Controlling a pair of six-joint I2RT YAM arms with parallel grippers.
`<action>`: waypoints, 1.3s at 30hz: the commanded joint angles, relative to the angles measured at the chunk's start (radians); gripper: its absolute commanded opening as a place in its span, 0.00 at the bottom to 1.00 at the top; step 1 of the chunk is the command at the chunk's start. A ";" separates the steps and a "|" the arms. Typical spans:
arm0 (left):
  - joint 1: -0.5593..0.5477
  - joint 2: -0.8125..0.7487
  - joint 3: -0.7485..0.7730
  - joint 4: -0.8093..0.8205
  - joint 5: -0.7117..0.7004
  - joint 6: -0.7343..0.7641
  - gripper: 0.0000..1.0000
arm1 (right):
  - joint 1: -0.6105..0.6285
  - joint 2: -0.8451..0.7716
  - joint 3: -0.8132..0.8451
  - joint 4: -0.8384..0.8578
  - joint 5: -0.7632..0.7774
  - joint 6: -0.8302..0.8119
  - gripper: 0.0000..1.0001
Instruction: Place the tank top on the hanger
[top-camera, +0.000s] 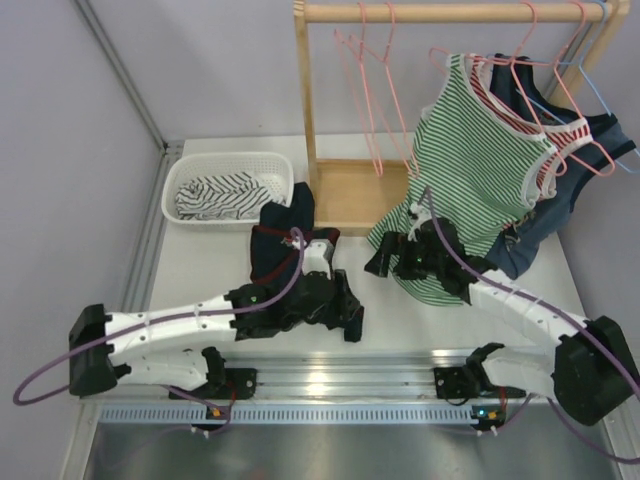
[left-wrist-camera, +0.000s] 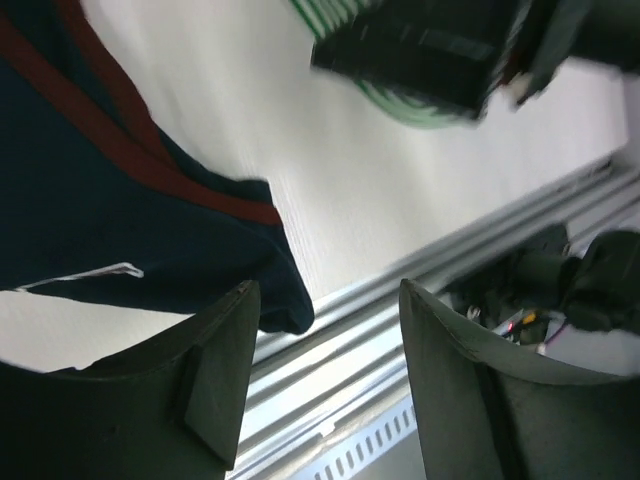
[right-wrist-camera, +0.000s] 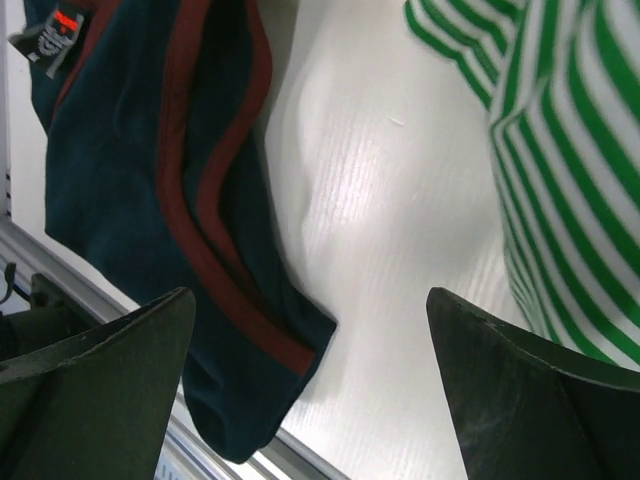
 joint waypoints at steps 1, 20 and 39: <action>0.001 -0.132 0.051 -0.101 -0.263 -0.022 0.64 | 0.078 0.079 0.074 0.143 0.070 0.041 1.00; 0.859 -0.008 0.162 -0.338 -0.043 0.143 0.54 | 0.266 0.532 0.264 0.576 0.332 0.277 0.96; 1.090 0.279 0.137 0.021 0.231 0.349 0.47 | 0.267 0.665 0.371 0.510 0.420 0.302 0.79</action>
